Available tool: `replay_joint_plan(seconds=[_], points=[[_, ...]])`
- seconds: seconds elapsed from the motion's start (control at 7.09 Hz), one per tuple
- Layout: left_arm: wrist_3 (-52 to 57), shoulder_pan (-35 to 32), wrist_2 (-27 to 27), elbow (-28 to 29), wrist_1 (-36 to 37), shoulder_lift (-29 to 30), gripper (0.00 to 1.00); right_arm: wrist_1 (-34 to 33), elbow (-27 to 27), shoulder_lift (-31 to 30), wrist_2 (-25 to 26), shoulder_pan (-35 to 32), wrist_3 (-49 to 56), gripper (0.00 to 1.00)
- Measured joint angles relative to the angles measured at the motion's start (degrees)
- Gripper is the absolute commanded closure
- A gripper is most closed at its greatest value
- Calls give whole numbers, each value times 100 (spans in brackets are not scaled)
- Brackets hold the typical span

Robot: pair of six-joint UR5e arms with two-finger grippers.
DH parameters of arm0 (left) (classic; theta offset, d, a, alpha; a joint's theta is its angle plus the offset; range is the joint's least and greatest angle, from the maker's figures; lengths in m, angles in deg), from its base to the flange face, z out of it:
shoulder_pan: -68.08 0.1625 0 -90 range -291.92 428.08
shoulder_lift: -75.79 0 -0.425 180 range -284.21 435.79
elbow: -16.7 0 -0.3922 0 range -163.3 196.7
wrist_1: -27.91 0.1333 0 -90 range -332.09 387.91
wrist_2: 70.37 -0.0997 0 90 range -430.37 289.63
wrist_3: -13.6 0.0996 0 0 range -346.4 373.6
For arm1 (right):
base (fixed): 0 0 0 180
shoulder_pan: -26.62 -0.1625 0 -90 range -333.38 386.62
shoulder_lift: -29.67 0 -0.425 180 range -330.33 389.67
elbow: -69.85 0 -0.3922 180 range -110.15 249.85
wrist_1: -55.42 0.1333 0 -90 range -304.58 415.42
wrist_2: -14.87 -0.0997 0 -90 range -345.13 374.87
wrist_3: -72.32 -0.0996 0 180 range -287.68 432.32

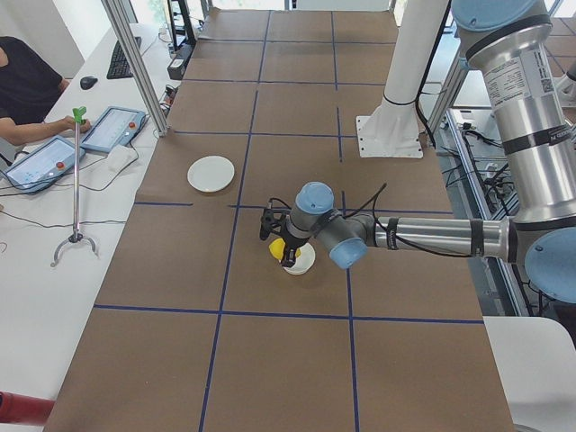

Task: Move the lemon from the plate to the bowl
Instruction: 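Lift the lemon with the left gripper and carry it over the white bowl, then lower the lemon into the bowl and open the left gripper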

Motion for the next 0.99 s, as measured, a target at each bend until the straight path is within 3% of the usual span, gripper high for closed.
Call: replay_joint_plan(seconds=[0.85, 0.99], points=[[-562, 856, -116, 184, -32, 151, 100, 0, 0, -1, 0, 0, 0, 0], [-572, 882, -121, 288, -26, 279, 80, 0, 0, -1, 0, 0, 0, 0]])
